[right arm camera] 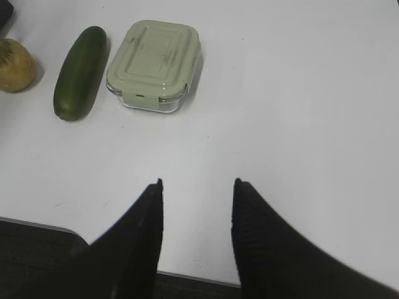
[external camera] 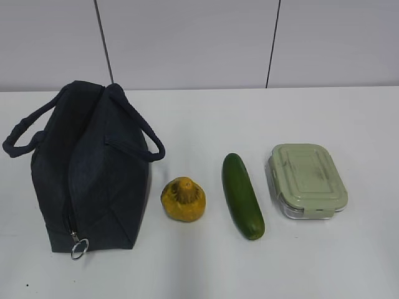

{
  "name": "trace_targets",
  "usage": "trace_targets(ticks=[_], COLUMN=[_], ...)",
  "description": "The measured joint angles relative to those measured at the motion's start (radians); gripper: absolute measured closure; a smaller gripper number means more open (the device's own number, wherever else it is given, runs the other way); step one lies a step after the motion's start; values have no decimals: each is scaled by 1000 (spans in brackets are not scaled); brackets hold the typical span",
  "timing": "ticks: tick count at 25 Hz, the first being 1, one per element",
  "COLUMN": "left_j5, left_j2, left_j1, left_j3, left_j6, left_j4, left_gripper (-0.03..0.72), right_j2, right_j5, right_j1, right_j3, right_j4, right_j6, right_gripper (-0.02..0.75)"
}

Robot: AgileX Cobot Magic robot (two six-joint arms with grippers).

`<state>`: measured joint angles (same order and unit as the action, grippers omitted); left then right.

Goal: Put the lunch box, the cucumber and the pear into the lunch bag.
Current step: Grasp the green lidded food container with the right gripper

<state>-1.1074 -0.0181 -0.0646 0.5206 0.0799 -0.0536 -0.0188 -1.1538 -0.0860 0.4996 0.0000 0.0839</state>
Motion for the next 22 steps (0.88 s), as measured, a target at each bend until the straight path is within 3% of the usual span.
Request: trace_targets(ticks=[22], left_j5=[0], left_j2=[0], left_j1=[0], left_j3=[0], left_j6=[0], left_j4=[0], left_gripper=[442], right_j2=[2], right_j5=[9], right_j1=[0], right_j3=[2], right_j4=[7], right_j6=[-3], right_gripper=[437])
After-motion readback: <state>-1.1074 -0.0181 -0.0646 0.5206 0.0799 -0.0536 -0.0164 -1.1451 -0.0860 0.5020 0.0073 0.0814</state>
